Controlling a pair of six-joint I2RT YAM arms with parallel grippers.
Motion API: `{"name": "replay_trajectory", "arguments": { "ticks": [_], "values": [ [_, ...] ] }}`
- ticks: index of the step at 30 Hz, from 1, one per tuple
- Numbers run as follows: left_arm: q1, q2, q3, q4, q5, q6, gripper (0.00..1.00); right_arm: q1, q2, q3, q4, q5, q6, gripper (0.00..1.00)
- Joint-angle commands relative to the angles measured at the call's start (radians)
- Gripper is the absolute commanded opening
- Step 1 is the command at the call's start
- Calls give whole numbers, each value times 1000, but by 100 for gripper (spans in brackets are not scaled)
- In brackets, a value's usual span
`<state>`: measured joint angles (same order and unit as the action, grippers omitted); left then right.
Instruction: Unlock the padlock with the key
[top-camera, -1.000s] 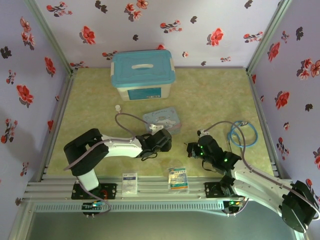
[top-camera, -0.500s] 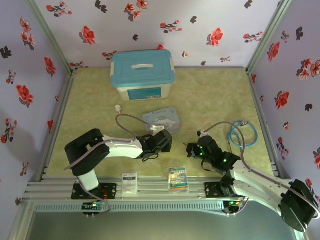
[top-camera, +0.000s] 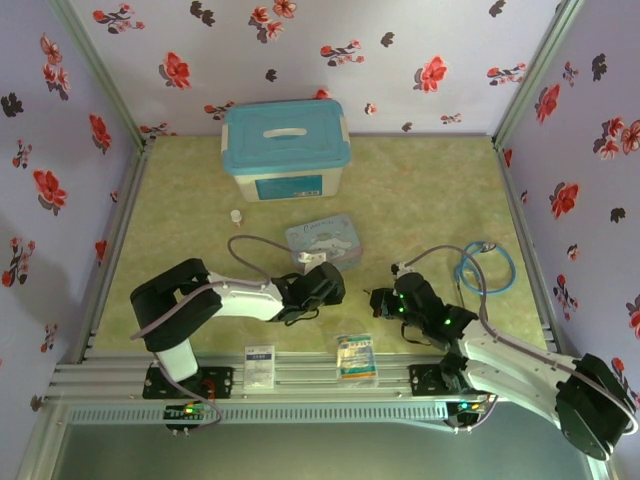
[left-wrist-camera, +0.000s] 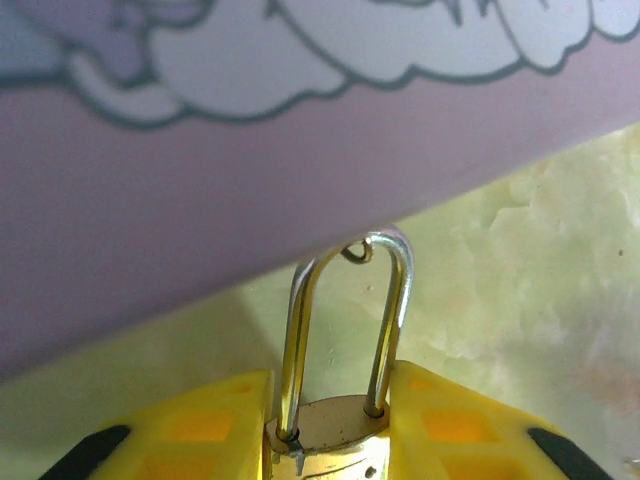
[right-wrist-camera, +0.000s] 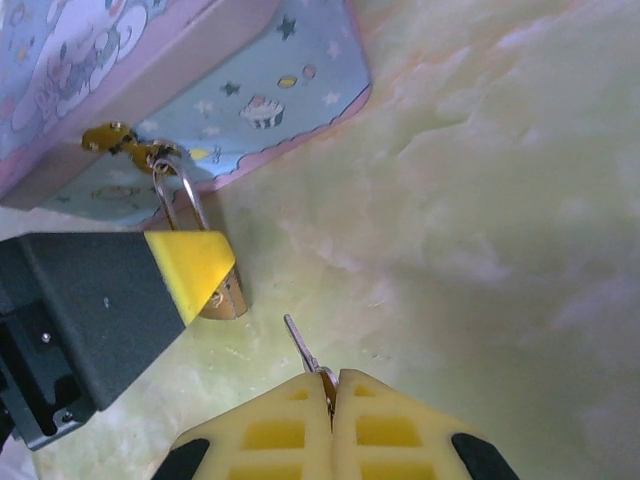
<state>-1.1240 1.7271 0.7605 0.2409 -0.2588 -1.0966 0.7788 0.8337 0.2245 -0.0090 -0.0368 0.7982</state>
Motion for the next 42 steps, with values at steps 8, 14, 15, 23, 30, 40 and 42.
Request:
{"name": "replay_trajectory", "arguments": {
  "ticks": [8,14,15,23,30,40,42],
  "values": [
    [5,-94,-84,219,-2,-175,14,-3,114,-16,211,-201,34,0],
    [20,-71,-160,408,-8,-314,10,0,76,-78,288,-114,35,0],
    [20,-75,-161,407,-18,-325,10,2,58,-87,289,-95,31,0],
    [15,-72,-154,428,-54,-391,10,19,-80,-155,284,37,16,0],
    [17,-67,-124,356,-71,-346,22,17,-56,-115,234,71,-53,0],
    [-37,-9,-99,279,-156,-312,48,4,-46,-118,236,72,-60,0],
    [-55,14,-91,296,-200,-301,49,5,-53,-122,234,70,-54,0]
  ]
}}
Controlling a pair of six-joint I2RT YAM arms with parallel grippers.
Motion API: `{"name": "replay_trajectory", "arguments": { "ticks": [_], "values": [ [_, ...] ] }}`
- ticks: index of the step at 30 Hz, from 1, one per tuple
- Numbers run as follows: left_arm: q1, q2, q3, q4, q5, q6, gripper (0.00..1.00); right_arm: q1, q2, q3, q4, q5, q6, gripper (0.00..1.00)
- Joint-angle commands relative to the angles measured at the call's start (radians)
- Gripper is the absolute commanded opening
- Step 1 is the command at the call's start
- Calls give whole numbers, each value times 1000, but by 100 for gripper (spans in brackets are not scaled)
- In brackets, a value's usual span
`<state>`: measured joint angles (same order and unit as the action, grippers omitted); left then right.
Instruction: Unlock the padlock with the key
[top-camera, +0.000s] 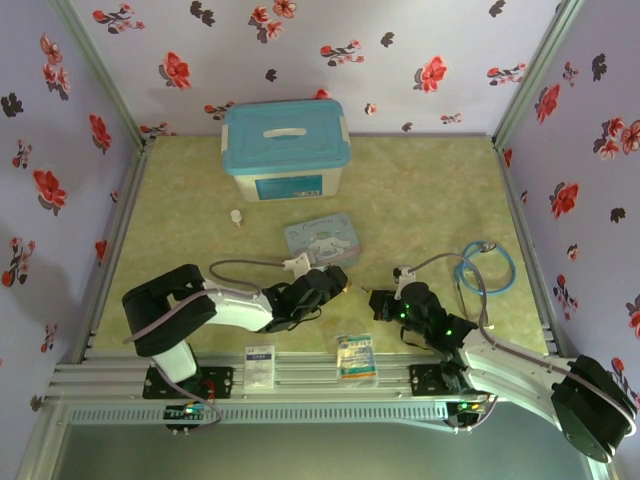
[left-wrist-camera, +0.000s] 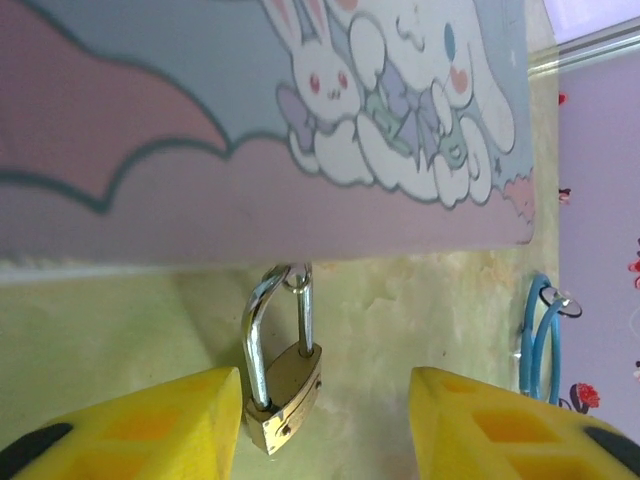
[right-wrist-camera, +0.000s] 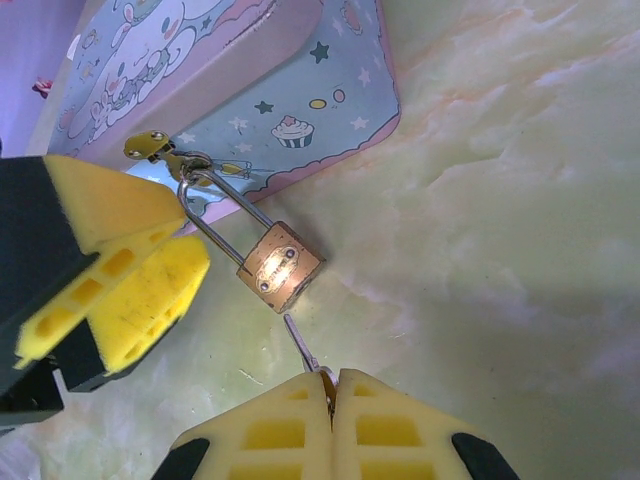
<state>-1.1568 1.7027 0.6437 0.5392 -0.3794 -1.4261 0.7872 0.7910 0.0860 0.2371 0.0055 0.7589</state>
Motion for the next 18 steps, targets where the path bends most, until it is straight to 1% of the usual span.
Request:
{"name": "replay_trajectory", "arguments": {
  "ticks": [1,3,5,7,10,13,15,18],
  "values": [
    [-31,51,31,-5,-112,40,50,-4,-14,15,-15,27,-14,0],
    [-42,78,27,28,-160,48,51,-3,-28,12,-27,32,-12,0],
    [-40,106,10,91,-187,45,51,-4,-47,9,-46,39,-11,0],
    [-42,116,22,57,-211,23,50,-4,-72,9,-77,51,-10,0],
    [-54,132,43,38,-247,48,50,-5,-112,2,-112,82,-2,0],
    [-56,170,35,104,-250,67,48,-3,-140,-6,-129,95,2,0],
    [-56,189,35,108,-245,53,46,-4,-147,-8,-132,97,6,0],
    [-68,200,56,59,-237,40,46,-3,-141,-5,-134,98,10,0]
  ]
}}
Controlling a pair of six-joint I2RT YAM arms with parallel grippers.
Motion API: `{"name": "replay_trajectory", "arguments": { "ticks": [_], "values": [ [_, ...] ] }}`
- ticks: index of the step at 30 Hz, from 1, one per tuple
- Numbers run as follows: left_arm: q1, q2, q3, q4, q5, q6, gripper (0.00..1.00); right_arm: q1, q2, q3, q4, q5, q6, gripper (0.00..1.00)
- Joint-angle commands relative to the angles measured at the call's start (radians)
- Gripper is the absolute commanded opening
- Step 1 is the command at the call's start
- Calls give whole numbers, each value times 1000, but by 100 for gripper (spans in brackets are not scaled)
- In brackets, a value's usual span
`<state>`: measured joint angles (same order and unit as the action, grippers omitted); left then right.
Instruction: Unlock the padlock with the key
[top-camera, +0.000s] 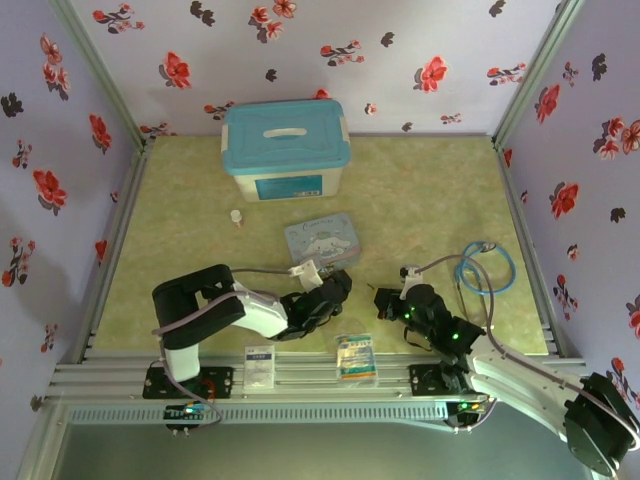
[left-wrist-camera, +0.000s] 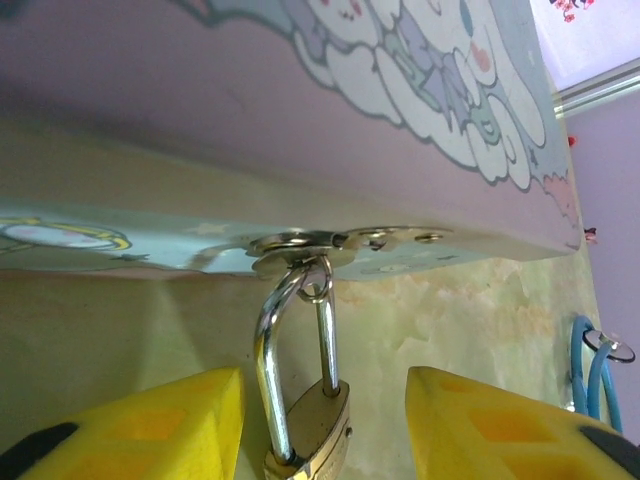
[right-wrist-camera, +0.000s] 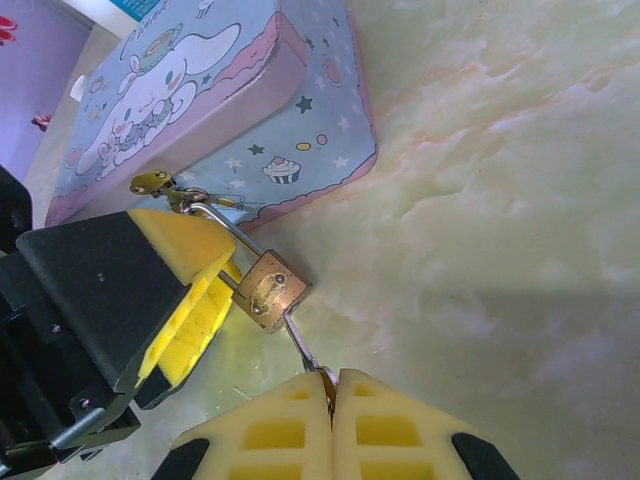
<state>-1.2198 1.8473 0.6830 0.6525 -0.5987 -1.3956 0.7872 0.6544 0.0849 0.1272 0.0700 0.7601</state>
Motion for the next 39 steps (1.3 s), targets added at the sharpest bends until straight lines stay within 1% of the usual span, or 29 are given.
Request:
{"name": "replay_trajectory", "arguments": {
  "ticks": [1,6,8,10,12,16,17,18,20,21,23,25,27,28,31,33,36,39],
  "values": [
    [-11,59,26,-69,-16,5,46,-4,1,-2,-26,34,7,0],
    [-21,125,79,-87,21,13,46,-4,32,-3,10,28,6,0],
    [-22,153,82,-68,29,9,43,-4,45,0,19,25,5,0],
    [-21,166,74,-50,28,-2,39,-3,54,2,23,22,7,0],
    [-21,167,66,-30,27,1,30,-4,56,-1,24,22,11,0],
    [-17,169,71,-38,29,10,24,-3,57,-5,24,30,19,0],
    [-17,168,70,-34,30,13,21,-3,59,-6,26,30,22,0],
    [-17,165,70,-31,31,20,18,-3,66,-3,26,27,28,0],
    [-14,158,69,-30,37,20,15,-5,96,6,41,8,55,0],
    [-11,155,66,-23,44,20,14,-9,129,14,49,-12,83,0],
    [-7,138,60,-6,55,25,12,-39,213,43,73,-90,136,0],
    [-7,103,66,-1,63,75,6,-95,317,58,180,-235,194,0],
    [-7,68,69,-28,62,83,5,-130,382,57,292,-325,246,0],
    [-6,57,62,-23,62,73,5,-138,403,69,301,-347,248,0],
    [12,68,19,69,98,-5,4,-142,405,97,224,-338,213,0],
    [17,78,-5,135,121,-40,3,-163,397,99,196,-357,207,0],
    [18,78,-19,185,137,-76,3,-215,377,87,170,-416,199,0],
    [20,77,-41,262,138,-106,1,-289,363,63,186,-519,158,0]
  ]
}}
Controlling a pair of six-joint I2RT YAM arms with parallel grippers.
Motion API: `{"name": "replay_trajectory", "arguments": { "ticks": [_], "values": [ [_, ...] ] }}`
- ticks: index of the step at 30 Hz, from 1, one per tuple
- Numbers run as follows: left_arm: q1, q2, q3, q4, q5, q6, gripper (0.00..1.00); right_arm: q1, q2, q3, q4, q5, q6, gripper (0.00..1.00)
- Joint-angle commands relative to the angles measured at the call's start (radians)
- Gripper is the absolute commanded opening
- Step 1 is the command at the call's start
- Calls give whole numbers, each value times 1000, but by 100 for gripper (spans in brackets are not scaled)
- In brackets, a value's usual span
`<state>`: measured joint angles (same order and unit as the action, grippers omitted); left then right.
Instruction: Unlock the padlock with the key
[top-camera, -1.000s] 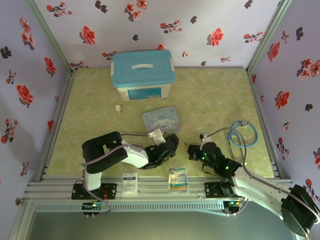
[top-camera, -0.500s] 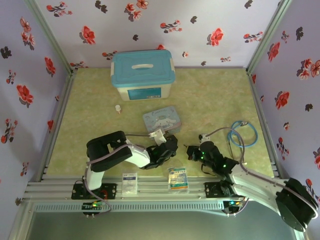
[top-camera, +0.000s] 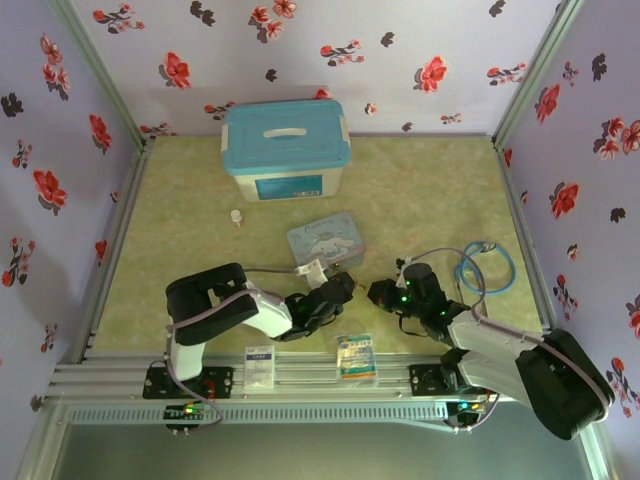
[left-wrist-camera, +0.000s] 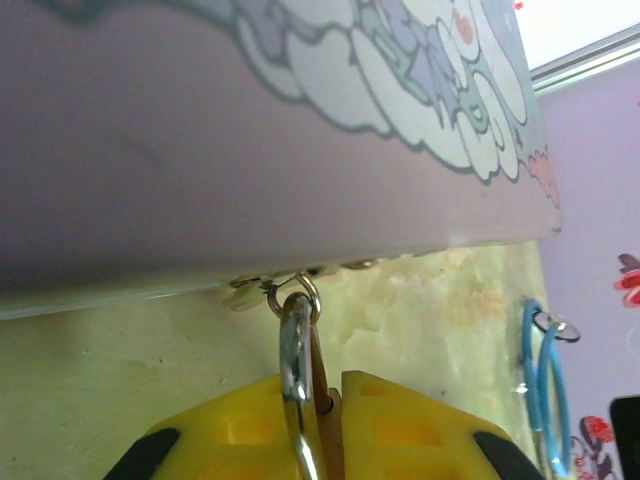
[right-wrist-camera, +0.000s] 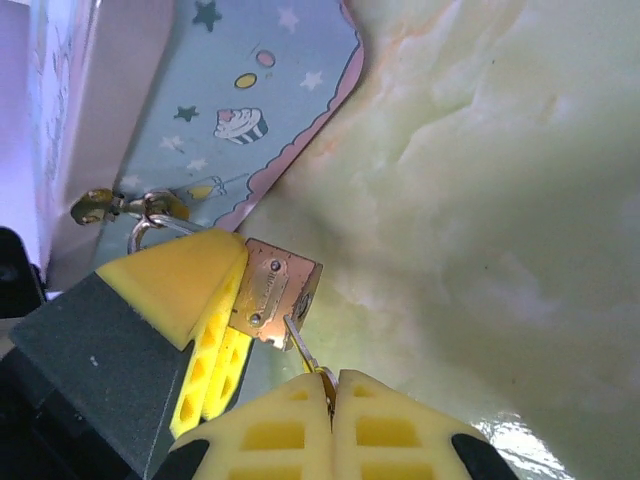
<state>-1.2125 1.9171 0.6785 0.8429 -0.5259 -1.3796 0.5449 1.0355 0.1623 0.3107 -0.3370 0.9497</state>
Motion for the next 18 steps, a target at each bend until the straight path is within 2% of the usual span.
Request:
{"name": "replay_trajectory", "arguments": {
  "ticks": [1,4,6,12,18],
  "values": [
    [15,4,-43,86,63,-117,0,-82,-19,-31,20,-159,-39,0],
    [16,-14,-47,66,60,-111,0,-177,-6,-30,26,-281,-66,0],
    [17,-16,-49,82,59,-110,0,-199,22,-24,54,-319,-65,0],
    [18,-17,-50,88,64,-118,0,-200,227,17,256,-438,-24,0],
    [20,-35,-51,85,58,-108,0,-201,344,7,421,-466,32,0]
  ]
}}
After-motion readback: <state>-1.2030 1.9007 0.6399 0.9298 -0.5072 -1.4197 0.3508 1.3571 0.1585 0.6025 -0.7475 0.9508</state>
